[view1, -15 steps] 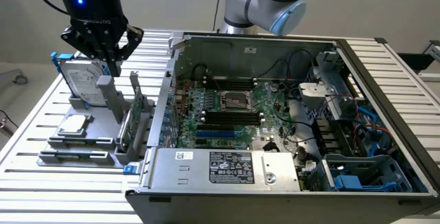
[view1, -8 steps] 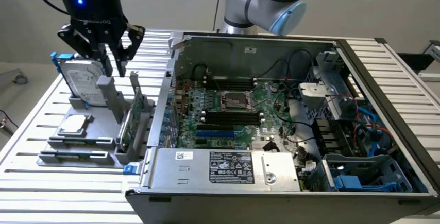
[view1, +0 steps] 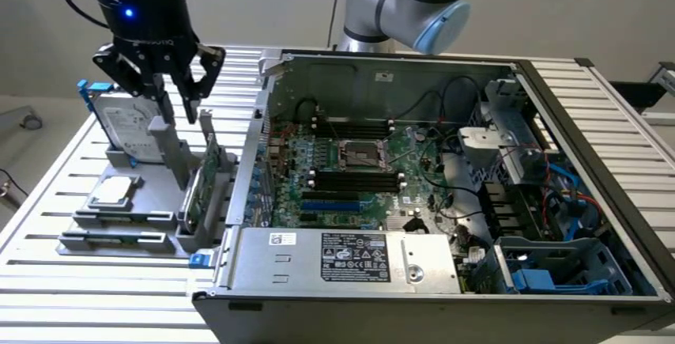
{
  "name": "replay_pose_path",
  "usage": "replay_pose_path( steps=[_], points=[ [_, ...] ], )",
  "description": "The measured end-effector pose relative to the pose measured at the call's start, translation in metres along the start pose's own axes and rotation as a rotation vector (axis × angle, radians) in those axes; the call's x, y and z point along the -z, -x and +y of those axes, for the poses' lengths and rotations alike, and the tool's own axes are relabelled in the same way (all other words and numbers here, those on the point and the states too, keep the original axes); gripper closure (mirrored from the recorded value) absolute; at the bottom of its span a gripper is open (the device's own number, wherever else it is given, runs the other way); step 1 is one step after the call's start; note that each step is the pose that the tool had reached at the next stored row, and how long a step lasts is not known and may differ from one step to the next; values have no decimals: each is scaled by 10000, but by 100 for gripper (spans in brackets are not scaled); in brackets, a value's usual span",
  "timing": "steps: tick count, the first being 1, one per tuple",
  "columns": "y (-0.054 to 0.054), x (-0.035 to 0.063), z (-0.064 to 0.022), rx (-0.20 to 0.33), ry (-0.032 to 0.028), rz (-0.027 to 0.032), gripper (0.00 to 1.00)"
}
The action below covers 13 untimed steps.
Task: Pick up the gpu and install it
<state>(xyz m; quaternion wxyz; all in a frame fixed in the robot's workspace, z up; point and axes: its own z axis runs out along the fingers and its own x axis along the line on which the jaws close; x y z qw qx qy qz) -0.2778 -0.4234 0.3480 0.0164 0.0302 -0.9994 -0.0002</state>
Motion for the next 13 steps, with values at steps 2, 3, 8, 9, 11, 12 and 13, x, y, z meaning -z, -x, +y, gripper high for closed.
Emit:
replay_pose_path(
  steps=[2,3,8,9,11,12,13],
  points=[
    [7,-37,7,0,1,-1,64],
    [9,-55,9,0,0,0,64],
    [15,-145,24,0,0,0,64],
    [15,-164,28,-1,0,0,64],
    [17,-199,38,0,0,0,64],
    [18,-218,42,-1,1,-1,64],
    [19,-235,47,-2,1,-1,64]
  ],
)
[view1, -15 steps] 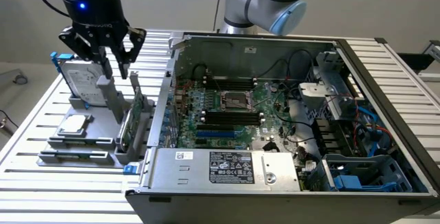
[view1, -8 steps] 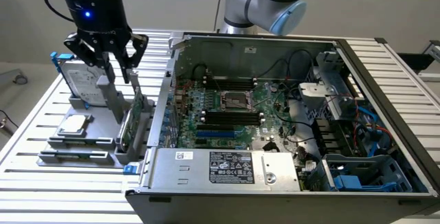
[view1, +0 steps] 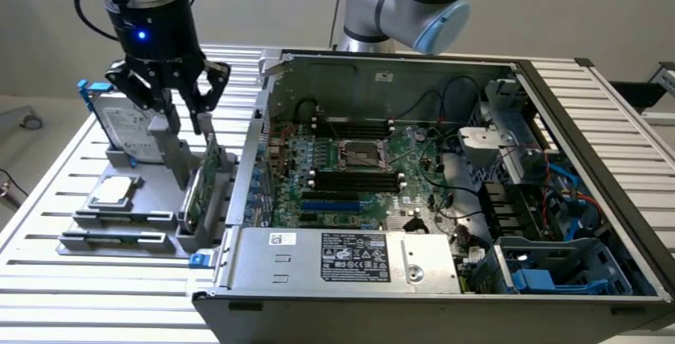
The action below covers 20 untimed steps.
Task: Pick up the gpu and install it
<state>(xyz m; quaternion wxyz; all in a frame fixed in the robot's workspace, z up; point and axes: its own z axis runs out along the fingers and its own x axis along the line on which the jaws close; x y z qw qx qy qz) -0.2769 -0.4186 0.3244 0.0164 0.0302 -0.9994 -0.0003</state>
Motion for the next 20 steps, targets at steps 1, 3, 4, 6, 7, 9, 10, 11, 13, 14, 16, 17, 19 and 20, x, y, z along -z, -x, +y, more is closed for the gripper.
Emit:
replay_pose_path(
  steps=[1,3,4,6,7,9,10,11,13,14,16,17,19,20],
  points=[
    [1,-18,4,-1,-1,0,64],
    [3,-54,14,-18,0,0,64],
    [3,-73,17,-49,1,-1,64],
    [0,-110,21,-160,5,-1,64],
    [-3,-128,23,-217,6,-1,64],
    [-15,-165,26,-349,6,0,64],
    [-25,-183,28,-412,0,1,64],
    [-38,-202,29,-473,-9,0,64],
    [-65,-238,31,-590,-17,-2,64],
    [-77,-257,31,-647,-21,-9,64],
    [-89,-289,30,-713,-48,-44,64],
    [-88,-301,28,-722,-65,-64,64],
    [-88,-323,20,-731,-114,-108,64],
    [-89,-333,14,-734,-135,-119,64]
  ],
)
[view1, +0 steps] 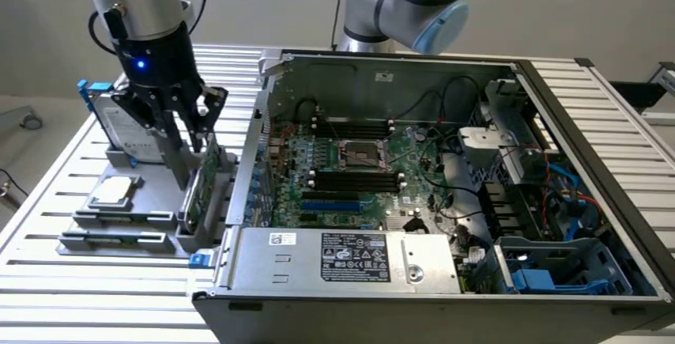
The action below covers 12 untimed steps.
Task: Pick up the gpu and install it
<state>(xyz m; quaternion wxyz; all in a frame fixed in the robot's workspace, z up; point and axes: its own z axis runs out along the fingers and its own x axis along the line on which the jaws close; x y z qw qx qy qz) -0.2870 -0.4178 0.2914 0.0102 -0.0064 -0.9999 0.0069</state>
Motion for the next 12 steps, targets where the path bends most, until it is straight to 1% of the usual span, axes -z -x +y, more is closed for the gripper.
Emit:
replay_pose_path(
  steps=[3,7,9,12],
  points=[
    [2,-41,-54,-1,-17,-6,64],
    [4,-106,-131,0,-23,-9,64],
    [6,-135,-150,0,-22,-23,64],
    [10,-171,-162,7,-22,-63,64]
  ],
)
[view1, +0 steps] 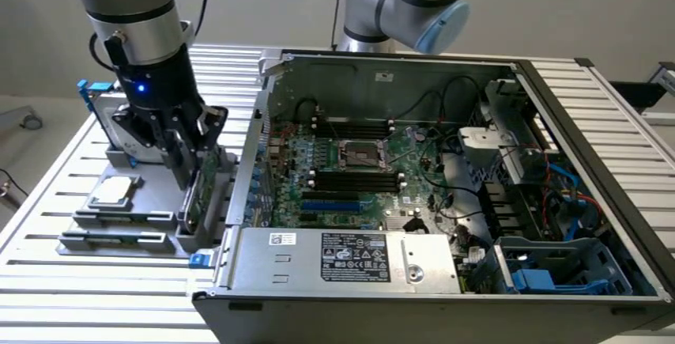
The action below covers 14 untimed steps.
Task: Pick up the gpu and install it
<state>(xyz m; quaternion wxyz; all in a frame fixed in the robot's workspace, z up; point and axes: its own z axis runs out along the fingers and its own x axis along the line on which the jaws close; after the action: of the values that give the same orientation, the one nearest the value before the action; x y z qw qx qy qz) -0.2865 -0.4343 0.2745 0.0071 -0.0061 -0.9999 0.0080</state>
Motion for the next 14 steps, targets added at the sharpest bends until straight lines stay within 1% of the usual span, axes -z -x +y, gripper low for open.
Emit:
replay_pose_path(
  steps=[4,6,9,11,13,14],
  points=[
    [8,-42,-5,38,0,-85,64],
    [10,-73,-5,74,1,-103,64],
    [10,-127,-5,133,-1,-113,64],
    [11,-153,-4,170,0,-133,64],
    [11,-172,-4,205,0,-164,64],
    [11,-183,-4,222,-1,-195,64]
  ],
)
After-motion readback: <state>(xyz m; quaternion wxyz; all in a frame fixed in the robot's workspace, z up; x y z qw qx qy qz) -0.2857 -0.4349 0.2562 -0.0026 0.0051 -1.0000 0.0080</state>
